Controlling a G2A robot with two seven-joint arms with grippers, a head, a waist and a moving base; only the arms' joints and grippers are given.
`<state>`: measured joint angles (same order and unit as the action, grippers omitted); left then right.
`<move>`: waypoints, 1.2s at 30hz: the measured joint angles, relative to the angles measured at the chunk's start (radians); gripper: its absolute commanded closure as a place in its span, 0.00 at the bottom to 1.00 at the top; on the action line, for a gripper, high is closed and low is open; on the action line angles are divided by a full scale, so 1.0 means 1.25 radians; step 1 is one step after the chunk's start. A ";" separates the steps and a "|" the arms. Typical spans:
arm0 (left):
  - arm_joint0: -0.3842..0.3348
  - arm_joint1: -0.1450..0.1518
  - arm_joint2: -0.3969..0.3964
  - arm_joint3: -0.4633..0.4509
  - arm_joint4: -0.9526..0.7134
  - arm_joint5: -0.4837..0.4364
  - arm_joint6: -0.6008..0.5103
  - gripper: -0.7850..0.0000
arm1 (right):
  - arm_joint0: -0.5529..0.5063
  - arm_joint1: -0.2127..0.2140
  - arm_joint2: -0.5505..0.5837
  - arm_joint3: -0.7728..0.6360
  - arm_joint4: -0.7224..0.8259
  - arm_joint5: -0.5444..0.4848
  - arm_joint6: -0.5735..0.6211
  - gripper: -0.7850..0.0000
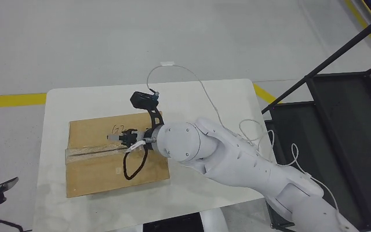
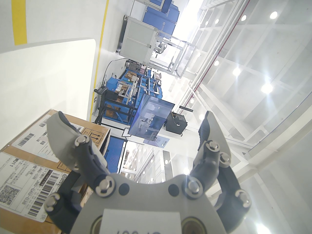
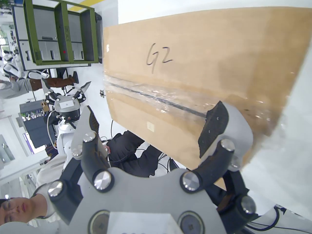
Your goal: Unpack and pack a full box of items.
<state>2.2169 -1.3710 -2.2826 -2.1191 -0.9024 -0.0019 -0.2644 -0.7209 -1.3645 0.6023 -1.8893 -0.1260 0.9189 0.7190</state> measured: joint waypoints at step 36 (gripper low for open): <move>0.000 0.000 0.000 0.000 0.000 0.000 0.000 0.00 | 0.236 -0.384 -0.223 0.524 0.273 -0.201 -0.180 0.00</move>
<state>2.2169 -1.3710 -2.2826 -2.1191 -0.9024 -0.0019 -0.2644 -0.4258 -1.8449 0.3241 -1.2344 0.2157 0.6677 0.4936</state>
